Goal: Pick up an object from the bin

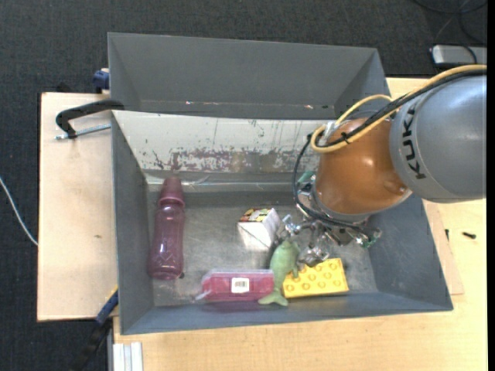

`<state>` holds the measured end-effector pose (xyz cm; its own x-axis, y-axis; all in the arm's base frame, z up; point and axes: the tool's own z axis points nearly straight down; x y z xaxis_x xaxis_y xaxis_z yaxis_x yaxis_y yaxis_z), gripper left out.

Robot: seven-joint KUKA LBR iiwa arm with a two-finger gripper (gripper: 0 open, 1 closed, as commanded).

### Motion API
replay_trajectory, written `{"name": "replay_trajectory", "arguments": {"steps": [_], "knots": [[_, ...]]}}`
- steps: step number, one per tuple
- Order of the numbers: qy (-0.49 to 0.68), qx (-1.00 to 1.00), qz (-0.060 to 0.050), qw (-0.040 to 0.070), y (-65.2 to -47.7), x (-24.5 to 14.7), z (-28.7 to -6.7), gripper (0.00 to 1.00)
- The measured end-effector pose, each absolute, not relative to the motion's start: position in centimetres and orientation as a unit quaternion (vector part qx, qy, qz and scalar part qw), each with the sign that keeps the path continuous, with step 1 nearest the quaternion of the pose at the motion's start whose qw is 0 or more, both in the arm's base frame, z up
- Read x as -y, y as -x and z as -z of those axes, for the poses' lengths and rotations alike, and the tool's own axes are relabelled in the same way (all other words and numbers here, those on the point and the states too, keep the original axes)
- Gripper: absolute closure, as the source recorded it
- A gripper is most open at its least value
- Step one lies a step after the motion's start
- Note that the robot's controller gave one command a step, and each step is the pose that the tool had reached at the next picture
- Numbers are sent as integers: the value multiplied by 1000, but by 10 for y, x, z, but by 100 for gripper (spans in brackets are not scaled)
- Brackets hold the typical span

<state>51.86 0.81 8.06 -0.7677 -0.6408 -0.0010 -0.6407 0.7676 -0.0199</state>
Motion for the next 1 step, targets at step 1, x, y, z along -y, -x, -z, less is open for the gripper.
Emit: {"name": "replay_trajectory", "arguments": {"steps": [1], "knots": [[396, -918, 1, 4, -553, -22, -269, 100]]}}
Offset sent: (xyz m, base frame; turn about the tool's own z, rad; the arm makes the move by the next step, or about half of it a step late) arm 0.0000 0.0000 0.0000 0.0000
